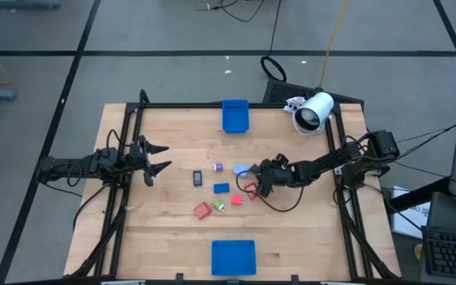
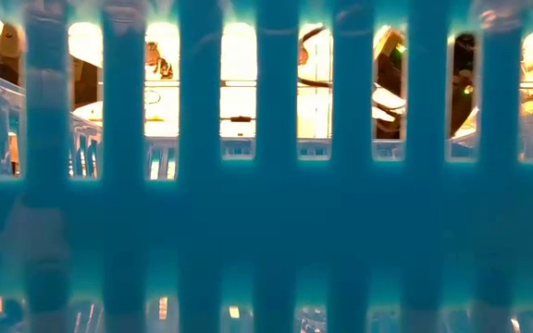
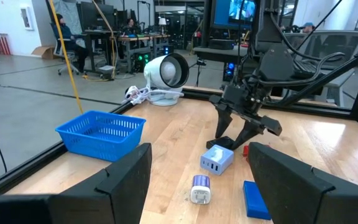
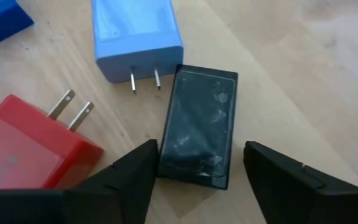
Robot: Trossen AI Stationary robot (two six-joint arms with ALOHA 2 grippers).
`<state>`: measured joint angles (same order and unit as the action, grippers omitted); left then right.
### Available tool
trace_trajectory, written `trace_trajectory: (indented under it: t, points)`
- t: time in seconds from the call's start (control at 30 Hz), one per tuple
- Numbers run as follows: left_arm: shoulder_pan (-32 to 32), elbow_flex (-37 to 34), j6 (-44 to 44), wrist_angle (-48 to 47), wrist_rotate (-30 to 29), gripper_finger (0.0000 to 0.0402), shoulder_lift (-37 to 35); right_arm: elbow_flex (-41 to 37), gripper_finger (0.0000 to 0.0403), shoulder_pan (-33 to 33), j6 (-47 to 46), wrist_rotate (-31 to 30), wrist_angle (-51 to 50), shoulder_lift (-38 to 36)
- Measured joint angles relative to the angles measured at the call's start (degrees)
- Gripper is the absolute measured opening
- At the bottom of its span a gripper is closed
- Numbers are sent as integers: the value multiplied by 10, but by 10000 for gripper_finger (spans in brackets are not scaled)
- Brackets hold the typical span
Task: Pick & Place Office items
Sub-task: Put the black digital timer into the bottom blue bin
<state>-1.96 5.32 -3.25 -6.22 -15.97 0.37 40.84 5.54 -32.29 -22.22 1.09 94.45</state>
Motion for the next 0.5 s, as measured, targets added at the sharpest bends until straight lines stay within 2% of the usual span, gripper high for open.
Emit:
trace_trajectory:
  t: [0.3,0.5]
  points:
    - [0,0,0,0,0,271,0,0,155,-7,0,17,10,0]
    - [0,0,0,0,0,271,0,-1,162,-7,25,31,5,-13]
